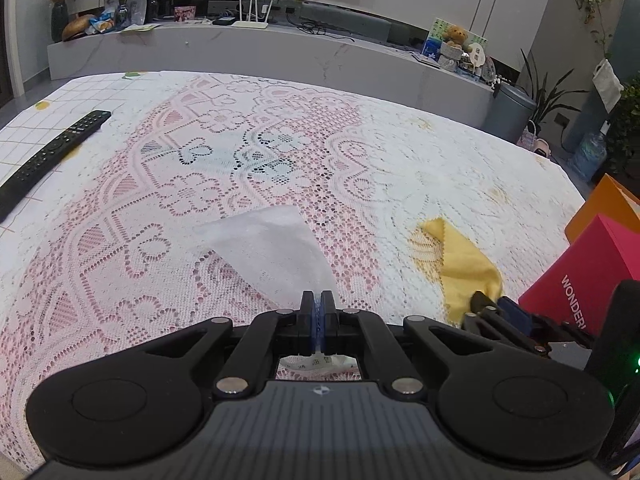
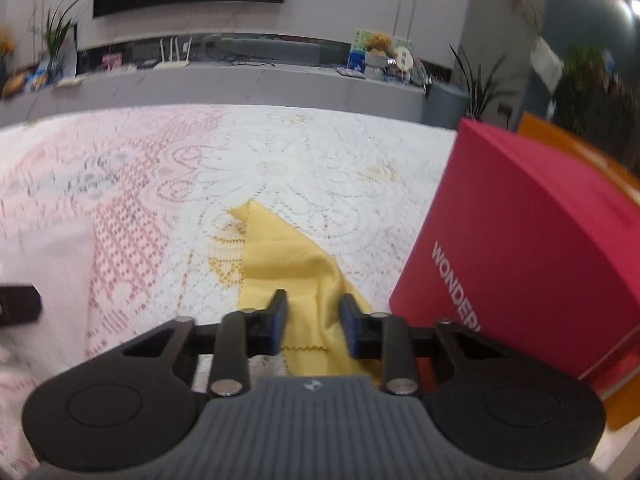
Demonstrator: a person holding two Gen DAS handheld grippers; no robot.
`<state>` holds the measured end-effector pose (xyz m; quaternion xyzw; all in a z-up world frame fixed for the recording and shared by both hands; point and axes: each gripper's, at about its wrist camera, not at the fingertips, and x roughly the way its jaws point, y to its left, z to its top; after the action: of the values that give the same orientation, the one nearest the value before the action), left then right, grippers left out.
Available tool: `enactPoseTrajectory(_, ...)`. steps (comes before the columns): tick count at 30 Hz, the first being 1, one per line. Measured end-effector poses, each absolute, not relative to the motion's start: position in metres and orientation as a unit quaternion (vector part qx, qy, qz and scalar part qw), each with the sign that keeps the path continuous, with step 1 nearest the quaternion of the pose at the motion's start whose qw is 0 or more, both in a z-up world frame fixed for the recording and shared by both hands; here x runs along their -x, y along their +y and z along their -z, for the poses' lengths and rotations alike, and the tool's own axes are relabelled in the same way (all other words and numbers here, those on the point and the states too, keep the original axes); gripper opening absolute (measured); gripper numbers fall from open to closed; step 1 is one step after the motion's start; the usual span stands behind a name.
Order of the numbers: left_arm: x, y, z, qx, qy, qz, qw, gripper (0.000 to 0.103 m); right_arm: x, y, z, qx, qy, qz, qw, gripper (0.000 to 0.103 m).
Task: Organize soft objects
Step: 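Grasp the white tissue with the left gripper while the right grasps the yellow cloth, then carry the white tissue and yellow cloth over the orange box with both tools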
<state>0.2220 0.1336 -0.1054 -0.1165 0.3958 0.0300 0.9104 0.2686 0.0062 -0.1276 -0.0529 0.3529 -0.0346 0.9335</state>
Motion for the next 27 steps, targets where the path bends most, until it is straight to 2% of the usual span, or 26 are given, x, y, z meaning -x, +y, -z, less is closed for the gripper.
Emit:
enactPoseTrajectory(3,-0.222,0.133,0.105,0.114,0.393,-0.028,0.912,0.001,-0.268,0.004,0.128,0.051,0.351,0.037,0.934,0.0)
enactPoseTrajectory(10,-0.221,0.13,0.104,0.105,0.383,-0.025,0.917,0.001,-0.259,-0.001,0.119,0.045,0.343,0.019,0.938,0.0)
enactPoseTrajectory(27,-0.199,0.117,0.08,0.074,0.32,0.012,0.945,0.001,-0.189,-0.034,0.027,0.012,0.251,-0.052,0.966,0.0)
